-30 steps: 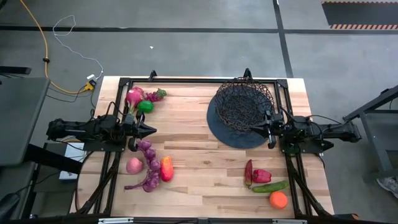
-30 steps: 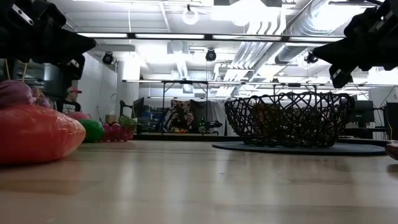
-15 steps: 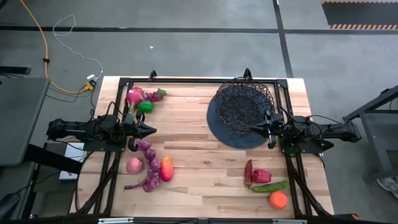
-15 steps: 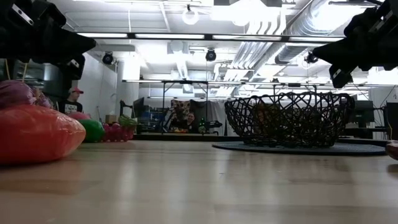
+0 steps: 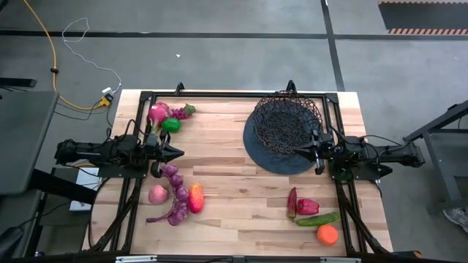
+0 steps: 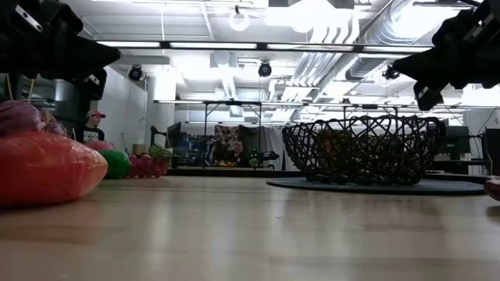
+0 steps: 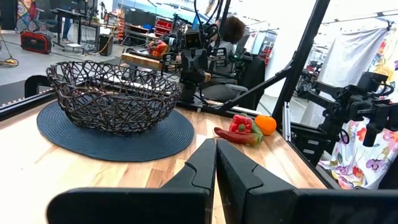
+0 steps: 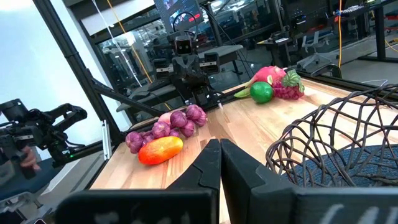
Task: Build produce basket
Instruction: Put the lime into the wire basket
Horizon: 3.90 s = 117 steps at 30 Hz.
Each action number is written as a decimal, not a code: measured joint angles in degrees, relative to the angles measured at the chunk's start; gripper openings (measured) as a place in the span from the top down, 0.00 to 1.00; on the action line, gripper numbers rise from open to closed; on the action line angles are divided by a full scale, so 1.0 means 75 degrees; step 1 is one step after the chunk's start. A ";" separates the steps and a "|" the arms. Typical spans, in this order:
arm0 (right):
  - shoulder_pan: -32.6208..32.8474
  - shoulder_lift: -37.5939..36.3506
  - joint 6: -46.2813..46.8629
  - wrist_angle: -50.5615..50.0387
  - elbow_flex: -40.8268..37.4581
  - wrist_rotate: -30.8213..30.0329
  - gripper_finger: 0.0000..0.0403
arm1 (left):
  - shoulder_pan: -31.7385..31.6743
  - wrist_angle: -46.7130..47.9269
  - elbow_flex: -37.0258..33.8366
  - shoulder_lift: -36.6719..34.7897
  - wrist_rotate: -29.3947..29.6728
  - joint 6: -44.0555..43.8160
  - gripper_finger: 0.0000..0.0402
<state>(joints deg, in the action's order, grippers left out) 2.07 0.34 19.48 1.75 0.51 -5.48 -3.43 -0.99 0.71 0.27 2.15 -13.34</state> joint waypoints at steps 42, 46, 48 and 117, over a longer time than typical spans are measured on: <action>-0.0001 0.0000 0.0001 -0.0001 0.0000 0.0000 1.00 | -0.2648 0.8489 0.7406 0.6495 0.1131 -0.1714 0.23; -0.0001 0.0000 -0.0001 0.0000 0.0001 0.0000 1.00 | -0.3375 0.9573 0.7958 0.7569 0.1127 -0.1059 0.19; -0.0001 0.0000 0.0001 0.0000 0.0000 0.0000 1.00 | -0.3744 0.9833 0.8032 0.8087 0.1148 -0.0574 0.19; -0.0001 0.0000 0.0001 0.0001 0.0000 0.0002 1.00 | -0.5411 0.9528 0.8531 1.2117 0.1311 0.2438 0.35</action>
<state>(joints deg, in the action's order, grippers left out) 2.07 0.34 19.49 1.76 0.51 -5.46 -44.02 70.46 64.69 91.15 11.99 4.94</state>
